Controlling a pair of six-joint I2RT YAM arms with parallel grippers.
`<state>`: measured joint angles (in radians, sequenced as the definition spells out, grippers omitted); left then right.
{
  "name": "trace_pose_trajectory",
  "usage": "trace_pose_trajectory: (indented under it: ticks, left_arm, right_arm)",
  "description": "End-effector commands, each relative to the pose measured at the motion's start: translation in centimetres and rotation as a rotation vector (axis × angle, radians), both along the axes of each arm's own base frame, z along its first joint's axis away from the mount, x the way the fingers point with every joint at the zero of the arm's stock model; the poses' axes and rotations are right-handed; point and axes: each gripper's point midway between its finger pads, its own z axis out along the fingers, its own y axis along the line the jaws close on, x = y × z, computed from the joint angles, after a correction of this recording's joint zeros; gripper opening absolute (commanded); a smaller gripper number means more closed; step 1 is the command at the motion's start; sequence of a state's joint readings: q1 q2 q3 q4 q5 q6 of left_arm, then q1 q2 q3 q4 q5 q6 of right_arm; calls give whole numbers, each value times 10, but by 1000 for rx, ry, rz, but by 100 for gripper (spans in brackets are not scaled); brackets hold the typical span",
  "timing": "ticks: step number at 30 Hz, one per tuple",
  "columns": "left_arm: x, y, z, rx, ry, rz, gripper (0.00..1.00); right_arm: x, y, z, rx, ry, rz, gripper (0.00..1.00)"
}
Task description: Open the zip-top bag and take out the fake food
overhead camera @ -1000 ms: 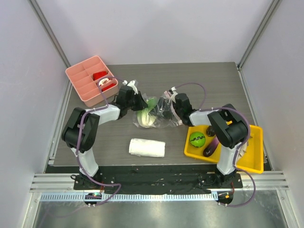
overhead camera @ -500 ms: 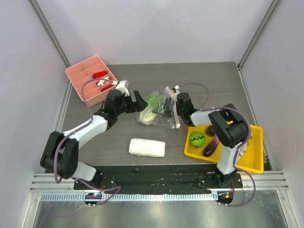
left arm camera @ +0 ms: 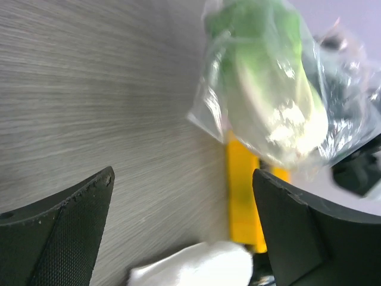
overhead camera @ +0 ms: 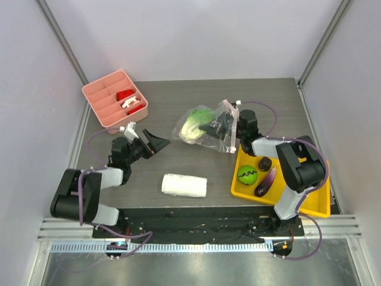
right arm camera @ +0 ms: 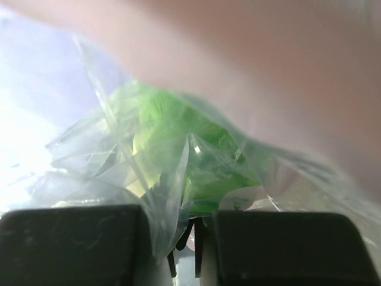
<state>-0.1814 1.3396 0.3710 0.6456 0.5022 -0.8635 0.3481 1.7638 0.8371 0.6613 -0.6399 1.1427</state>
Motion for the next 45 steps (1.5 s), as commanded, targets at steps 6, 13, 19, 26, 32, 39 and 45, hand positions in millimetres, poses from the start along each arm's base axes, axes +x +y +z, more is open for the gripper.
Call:
trace_pose_trajectory:
  ticks: [6,13,19,26,32,39,45]
  left_arm:
    - [9,-17,89,-478,-206,-117,100]
    - [9,-30,116,-492,-279,-177,100]
    - [6,-56,128,-513,-291,-258,87]
    - [17,-52,126,-514,-293,-217,0]
    - [41,-26,96,-409,-226,-104,0]
    - [61,-4,59,-147,-173,46,0]
    - [25,-47,96,-304,-251,-236,38]
  right_arm:
    - [-31,2,77,152,-124,109,1]
    - [-36,7,84,170,-134,130,1]
    - [-39,12,96,212,-148,143,2]
    - [-45,13,101,224,-147,155,1]
    - [-50,-10,60,-121,-157,94,1]
    - [-65,-46,42,-371,-160,16,1]
    - [-56,-38,84,-219,-225,-30,1]
